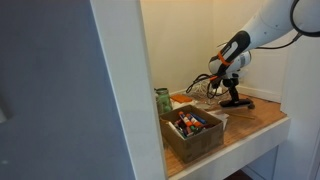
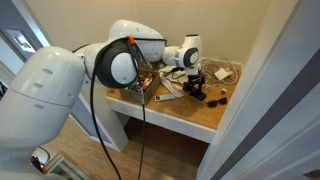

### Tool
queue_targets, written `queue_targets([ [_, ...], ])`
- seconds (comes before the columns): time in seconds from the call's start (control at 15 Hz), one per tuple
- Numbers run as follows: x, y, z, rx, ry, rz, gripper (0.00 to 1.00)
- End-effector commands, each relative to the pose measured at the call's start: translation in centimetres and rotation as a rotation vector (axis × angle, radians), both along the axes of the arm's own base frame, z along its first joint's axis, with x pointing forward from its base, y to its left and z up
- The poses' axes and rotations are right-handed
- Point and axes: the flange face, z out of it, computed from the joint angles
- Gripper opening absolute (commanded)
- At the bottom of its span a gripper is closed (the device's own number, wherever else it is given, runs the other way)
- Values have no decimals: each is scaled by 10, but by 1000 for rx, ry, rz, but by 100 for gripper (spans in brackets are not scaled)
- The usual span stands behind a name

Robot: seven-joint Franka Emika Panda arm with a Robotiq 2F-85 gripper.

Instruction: Move the eyeglass case from the box to the shelf

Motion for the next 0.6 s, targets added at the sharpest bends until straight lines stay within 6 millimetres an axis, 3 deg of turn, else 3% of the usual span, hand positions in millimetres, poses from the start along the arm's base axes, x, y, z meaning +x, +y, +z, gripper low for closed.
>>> queue_targets([
  [0.0,16,3,-7,-22,-30,-77,52],
  [0.53,25,-1,-26,-41,-42,-154,52],
])
